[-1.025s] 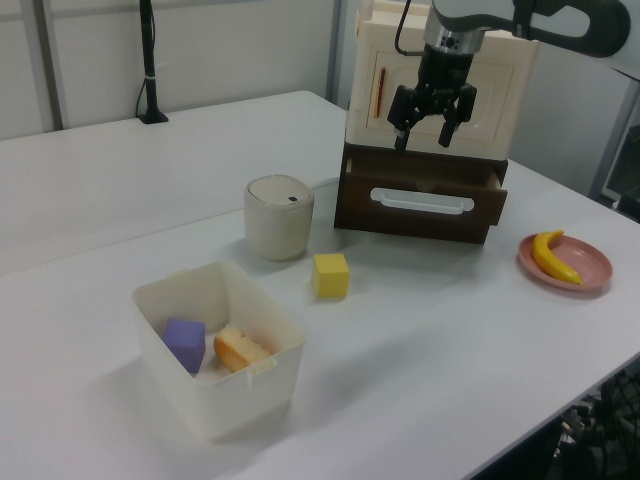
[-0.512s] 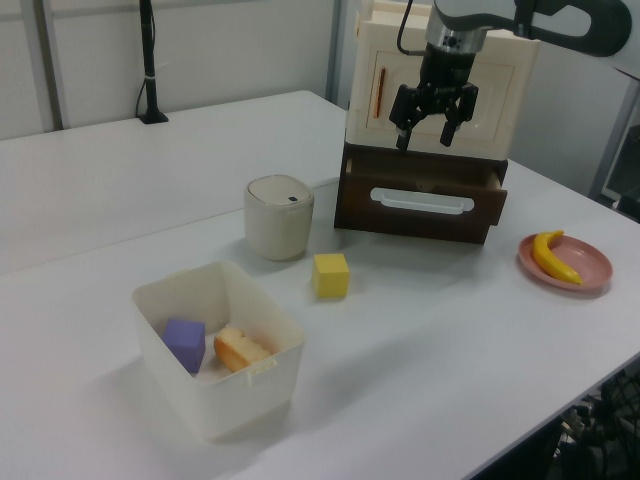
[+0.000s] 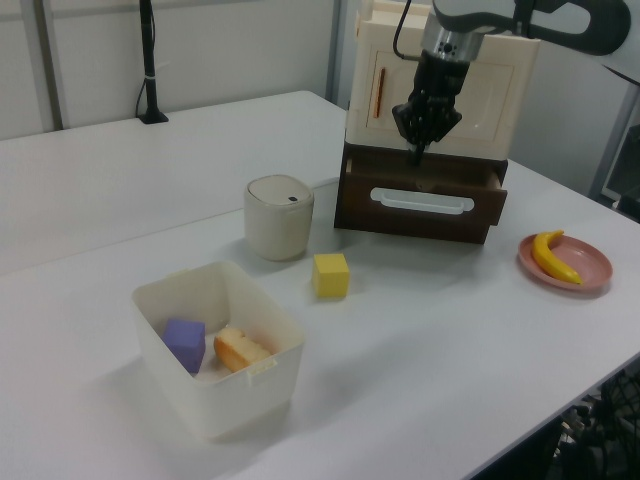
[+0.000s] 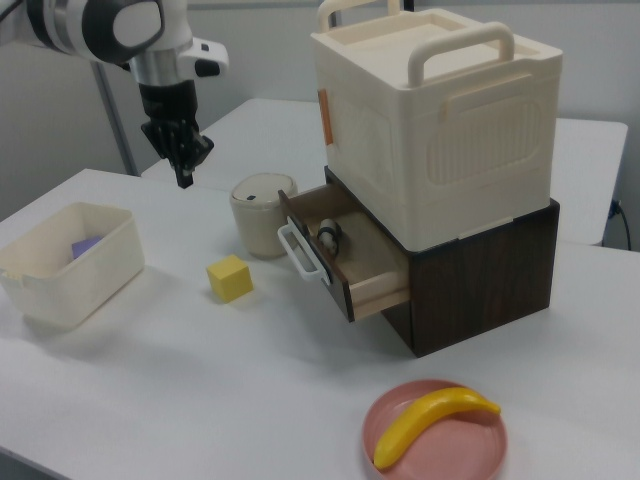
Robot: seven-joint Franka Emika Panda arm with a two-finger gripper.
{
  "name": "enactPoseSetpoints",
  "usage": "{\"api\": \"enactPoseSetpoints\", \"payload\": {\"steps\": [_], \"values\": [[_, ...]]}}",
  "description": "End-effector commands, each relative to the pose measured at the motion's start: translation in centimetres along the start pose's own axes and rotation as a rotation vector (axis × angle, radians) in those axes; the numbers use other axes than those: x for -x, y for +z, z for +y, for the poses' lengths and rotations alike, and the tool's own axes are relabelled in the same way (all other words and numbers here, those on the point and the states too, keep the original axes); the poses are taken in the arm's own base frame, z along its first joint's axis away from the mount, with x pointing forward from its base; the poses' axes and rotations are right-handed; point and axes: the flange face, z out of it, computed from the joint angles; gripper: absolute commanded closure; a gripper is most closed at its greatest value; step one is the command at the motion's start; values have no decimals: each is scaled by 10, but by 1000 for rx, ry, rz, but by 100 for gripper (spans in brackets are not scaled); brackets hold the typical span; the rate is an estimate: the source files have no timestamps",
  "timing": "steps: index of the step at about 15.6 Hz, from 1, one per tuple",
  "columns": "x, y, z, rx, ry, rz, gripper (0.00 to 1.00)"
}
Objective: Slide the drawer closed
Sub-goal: 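Lower the gripper toward the front of the open brown drawer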
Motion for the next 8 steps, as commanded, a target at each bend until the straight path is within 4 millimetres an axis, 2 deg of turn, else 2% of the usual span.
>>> {"api": "enactPoseSetpoints", "payload": {"steps": [1, 2, 4, 8], "values": [[-8, 44, 0, -15, 107, -61, 100], [-14, 61, -1, -23, 142, -92, 100], [-26, 82, 5, -38, 215, -107, 100], [-58, 107, 31, -46, 536, -1, 100]]}}
